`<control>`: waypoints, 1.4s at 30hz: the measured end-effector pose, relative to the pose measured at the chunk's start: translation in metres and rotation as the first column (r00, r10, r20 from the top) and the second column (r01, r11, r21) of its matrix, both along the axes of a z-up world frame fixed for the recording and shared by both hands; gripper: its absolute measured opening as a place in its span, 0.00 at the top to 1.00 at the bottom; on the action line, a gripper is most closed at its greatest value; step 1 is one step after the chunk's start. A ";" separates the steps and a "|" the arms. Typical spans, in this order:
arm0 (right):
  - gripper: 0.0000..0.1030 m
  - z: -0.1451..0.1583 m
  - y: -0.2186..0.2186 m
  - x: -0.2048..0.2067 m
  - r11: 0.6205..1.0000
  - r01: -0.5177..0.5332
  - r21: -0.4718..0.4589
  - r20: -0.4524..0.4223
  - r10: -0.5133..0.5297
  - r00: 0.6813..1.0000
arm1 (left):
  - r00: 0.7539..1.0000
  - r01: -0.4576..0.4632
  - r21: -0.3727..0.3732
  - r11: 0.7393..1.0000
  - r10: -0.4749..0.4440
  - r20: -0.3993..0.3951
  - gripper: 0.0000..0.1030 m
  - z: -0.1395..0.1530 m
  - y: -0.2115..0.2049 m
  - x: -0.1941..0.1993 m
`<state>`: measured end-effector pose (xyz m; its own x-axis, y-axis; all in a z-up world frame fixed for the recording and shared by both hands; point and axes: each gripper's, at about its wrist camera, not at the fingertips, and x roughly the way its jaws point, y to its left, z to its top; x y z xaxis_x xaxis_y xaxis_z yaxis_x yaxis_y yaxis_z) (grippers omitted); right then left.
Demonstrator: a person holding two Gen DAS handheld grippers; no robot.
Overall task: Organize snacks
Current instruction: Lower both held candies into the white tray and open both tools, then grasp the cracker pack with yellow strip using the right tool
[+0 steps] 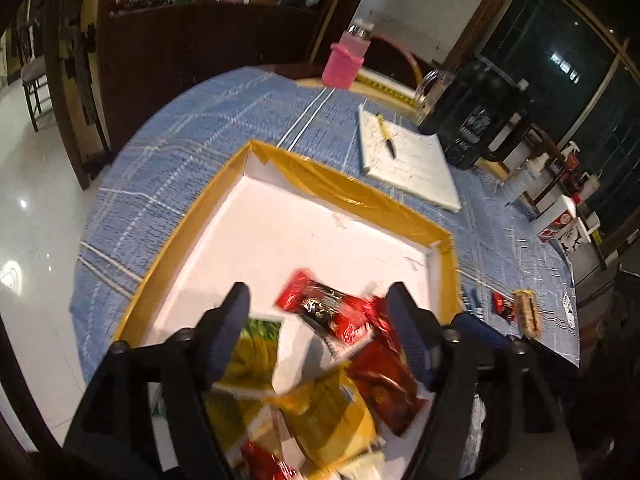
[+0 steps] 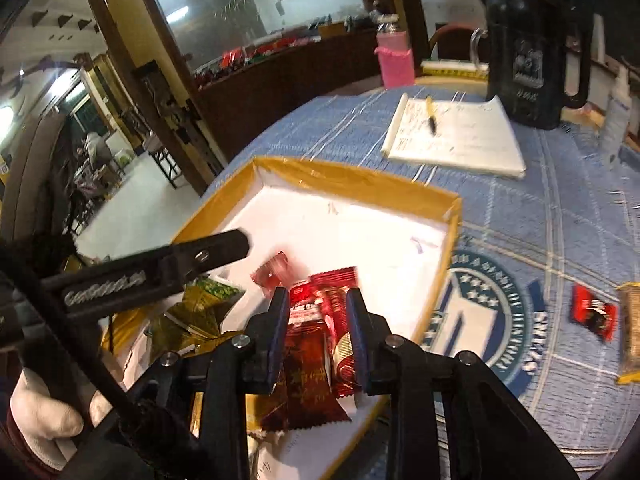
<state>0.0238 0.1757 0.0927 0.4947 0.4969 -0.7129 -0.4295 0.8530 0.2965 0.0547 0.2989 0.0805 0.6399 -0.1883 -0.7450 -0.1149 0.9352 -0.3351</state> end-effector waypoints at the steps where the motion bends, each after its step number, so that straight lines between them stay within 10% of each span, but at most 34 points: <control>1: 0.72 0.004 -0.007 -0.004 1.000 0.008 0.014 0.005 -0.008 1.000 | 1.000 -0.002 0.006 1.000 0.002 0.023 0.22 0.005 -0.003 -0.008; 12: 0.72 0.018 -0.105 -0.050 0.989 0.130 0.071 0.041 -0.133 0.990 | 0.976 0.063 -0.086 0.994 -0.043 0.213 0.22 0.045 -0.061 -0.106; 24: 0.70 0.003 -0.279 -0.040 0.893 0.449 0.035 -0.008 -0.449 0.894 | 0.970 0.127 -0.051 0.991 -0.113 0.214 0.22 0.029 -0.131 -0.120; 33: 0.69 -0.032 -0.284 0.014 0.896 0.445 -0.008 -0.084 -0.444 0.892 | 0.975 0.143 -0.031 0.989 -0.135 0.174 0.22 0.020 -0.137 -0.110; 42: 0.39 -0.044 -0.253 0.051 0.892 0.427 -0.148 -0.054 -0.439 0.897 | 0.981 0.124 -0.048 0.991 -0.115 0.158 0.22 0.015 -0.127 -0.102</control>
<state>0.0744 -0.0776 0.0491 0.5752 0.1482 -0.8045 0.0127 0.9817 0.1899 -0.0470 0.1723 0.0956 0.7169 -0.3101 -0.6244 0.0542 0.9177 -0.3936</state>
